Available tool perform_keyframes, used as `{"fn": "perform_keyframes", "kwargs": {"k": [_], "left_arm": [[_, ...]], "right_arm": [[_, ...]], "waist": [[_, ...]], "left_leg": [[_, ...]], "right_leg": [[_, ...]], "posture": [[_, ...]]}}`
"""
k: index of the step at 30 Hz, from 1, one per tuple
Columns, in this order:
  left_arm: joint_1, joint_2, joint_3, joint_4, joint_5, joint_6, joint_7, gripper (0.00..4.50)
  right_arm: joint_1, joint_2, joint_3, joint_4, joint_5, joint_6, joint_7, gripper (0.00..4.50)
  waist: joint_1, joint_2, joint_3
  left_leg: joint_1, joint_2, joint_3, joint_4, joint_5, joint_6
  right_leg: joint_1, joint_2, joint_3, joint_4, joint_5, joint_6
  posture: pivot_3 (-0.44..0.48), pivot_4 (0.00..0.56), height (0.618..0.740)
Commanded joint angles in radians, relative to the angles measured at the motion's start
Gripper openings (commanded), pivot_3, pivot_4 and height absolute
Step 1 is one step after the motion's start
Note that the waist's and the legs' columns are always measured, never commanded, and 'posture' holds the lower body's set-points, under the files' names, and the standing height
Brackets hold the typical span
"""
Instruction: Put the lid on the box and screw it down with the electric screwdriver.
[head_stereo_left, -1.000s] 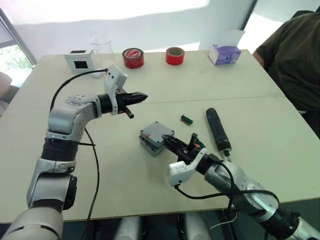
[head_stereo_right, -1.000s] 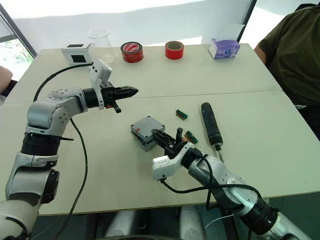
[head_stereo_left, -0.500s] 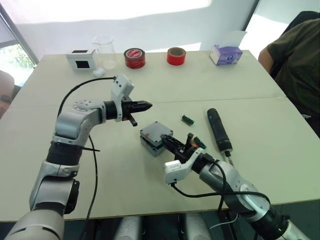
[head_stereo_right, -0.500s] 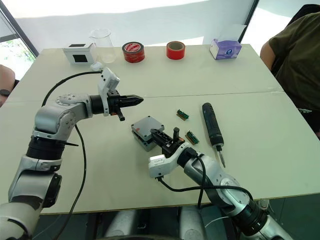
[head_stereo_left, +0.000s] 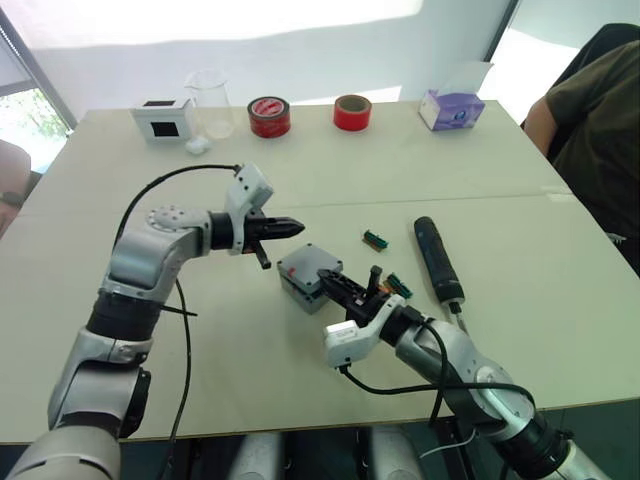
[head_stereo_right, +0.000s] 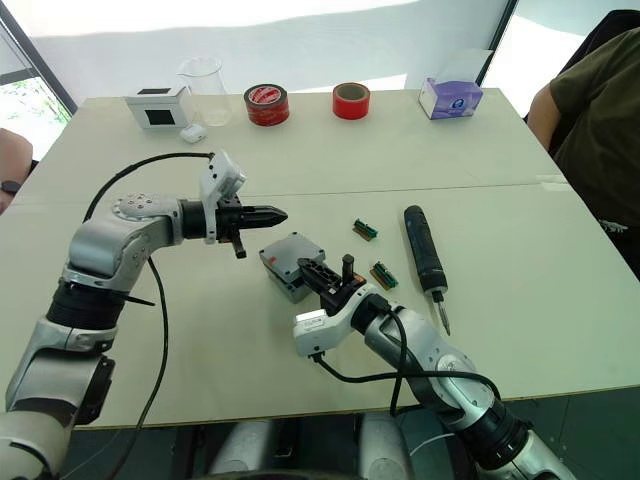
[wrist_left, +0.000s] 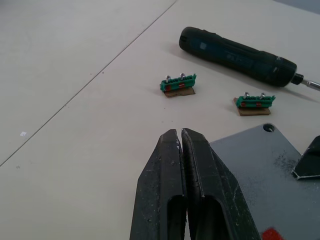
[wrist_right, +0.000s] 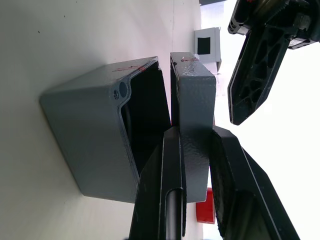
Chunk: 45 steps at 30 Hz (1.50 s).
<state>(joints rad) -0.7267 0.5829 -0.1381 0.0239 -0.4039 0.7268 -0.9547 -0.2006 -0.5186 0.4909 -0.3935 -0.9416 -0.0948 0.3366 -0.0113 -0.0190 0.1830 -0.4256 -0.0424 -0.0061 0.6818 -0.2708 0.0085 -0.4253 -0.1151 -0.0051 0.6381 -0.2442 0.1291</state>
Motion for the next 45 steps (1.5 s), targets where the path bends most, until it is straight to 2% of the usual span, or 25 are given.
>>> {"fn": "perform_keyframes", "kwargs": {"k": [1,6,8,9,11,15,18,31,34,36,41,42,45], "left_arm": [[0.019,0.036,-0.033,-0.048,0.036,-0.055,-0.041,0.09],[0.043,0.062,-0.086,-0.06,0.077,-0.099,-0.089,0.09],[0.053,0.075,-0.121,-0.055,0.115,-0.131,-0.107,0.0],[0.056,0.077,-0.13,-0.052,0.127,-0.14,-0.112,0.0],[0.06,0.076,-0.143,-0.044,0.14,-0.144,-0.117,0.0],[0.078,0.054,-0.192,0.035,0.213,-0.204,-0.109,0.0],[0.082,0.047,-0.195,0.062,0.236,-0.227,-0.106,0.0],[0.136,0.062,-0.174,-0.023,0.204,-0.206,-0.169,0.0],[0.136,0.06,-0.174,-0.021,0.217,-0.214,-0.168,0.0],[0.137,0.061,-0.174,-0.024,0.218,-0.214,-0.17,0.0],[0.134,0.07,-0.176,-0.023,0.225,-0.224,-0.179,0.0],[0.133,0.07,-0.175,-0.018,0.226,-0.227,-0.179,0.0],[0.127,0.07,-0.171,-0.005,0.228,-0.233,-0.181,0.0]], "right_arm": [[0.028,0.004,-0.009,0.01,-0.005,-0.005,0.024,0.13],[0.039,0.013,-0.017,0.012,-0.01,0.001,0.038,0.13],[0.045,0.018,-0.021,0.013,-0.001,0.006,0.052,1.14],[0.047,0.02,-0.023,0.013,-0.001,0.008,0.06,1.29],[0.051,0.025,-0.028,0.013,-0.001,0.001,0.062,2.23],[0.068,0.026,-0.035,-0.011,-0.002,-0.009,0.074,3.61],[0.084,0.022,-0.049,-0.035,0.007,-0.01,0.087,3.61],[0.162,0.026,-0.12,-0.14,0.087,-0.031,0.12,3.61],[0.171,0.026,-0.133,-0.136,0.11,-0.03,0.125,3.07],[0.173,0.028,-0.138,-0.135,0.123,-0.027,0.13,2.4],[0.177,0.042,-0.15,-0.124,0.154,-0.001,0.144,0.28],[0.175,0.044,-0.151,-0.121,0.161,0.0,0.148,0.08],[0.171,0.047,-0.149,-0.113,0.178,0.004,0.159,0.08]], "waist": [[0.0,0.0,0.0],[0.002,0.0,0.0],[0.002,0.0,-0.001],[0.002,0.0,-0.001],[0.0,-0.001,-0.002],[0.002,-0.001,-0.002],[0.002,-0.001,-0.008],[0.004,0.0,-0.013],[0.004,0.0,-0.013],[0.003,0.0,-0.013],[0.003,0.0,-0.013],[0.002,0.0,-0.013],[0.002,0.0,-0.013]], "left_leg": [[0.0,0.0,0.0,0.0,0.0,0.0],[0.0,0.0,0.0,0.0,0.0,0.0],[0.0,0.0,0.0,0.0,0.0,0.0],[0.001,0.0,0.0,0.0,0.0,0.0],[0.001,0.0,0.0,0.0,0.0,0.0],[0.012,0.001,0.0,-0.002,-0.004,0.008],[0.022,0.001,-0.001,-0.003,-0.007,0.011],[0.022,0.001,-0.001,-0.003,-0.007,0.011],[0.022,0.001,-0.001,-0.003,-0.007,0.011],[0.022,0.001,-0.001,-0.003,-0.007,0.011],[0.022,0.001,-0.001,-0.003,-0.007,0.011],[0.022,0.001,-0.001,-0.003,-0.007,0.011],[0.022,0.001,-0.001,-0.003,-0.007,0.011]], "right_leg": [[0.0,0.0,0.0,0.0,0.0,0.0],[0.001,0.0,0.0,0.0,0.0,0.0],[0.001,0.0,0.0,0.0,0.0,0.0],[0.001,0.0,0.0,0.0,0.0,0.0],[0.001,0.0,0.0,0.0,0.0,0.0],[0.013,0.0,-0.001,-0.003,0.0,0.0],[0.025,0.001,-0.002,-0.007,-0.001,0.0],[0.025,0.0,-0.002,-0.007,-0.001,0.0],[0.025,0.0,-0.002,-0.008,-0.001,0.0],[0.025,0.0,-0.002,-0.008,-0.001,0.0],[0.025,0.0,-0.002,-0.008,-0.001,0.0],[0.025,0.0,-0.002,-0.008,-0.001,0.0],[0.025,0.0,-0.002,-0.008,-0.001,0.0]], "posture": [[0.0,0.15,0.74],[0.0,0.15,0.74],[0.0,0.15,0.74],[0.0,0.15,0.74],[0.0,0.15,0.74],[0.0,0.15,0.74],[0.0,0.15,0.74],[0.0,0.15,0.74],[0.0,0.15,0.74],[0.0,0.15,0.74],[0.0,0.15,0.74],[0.0,0.15,0.74],[0.0,0.15,0.74]]}}
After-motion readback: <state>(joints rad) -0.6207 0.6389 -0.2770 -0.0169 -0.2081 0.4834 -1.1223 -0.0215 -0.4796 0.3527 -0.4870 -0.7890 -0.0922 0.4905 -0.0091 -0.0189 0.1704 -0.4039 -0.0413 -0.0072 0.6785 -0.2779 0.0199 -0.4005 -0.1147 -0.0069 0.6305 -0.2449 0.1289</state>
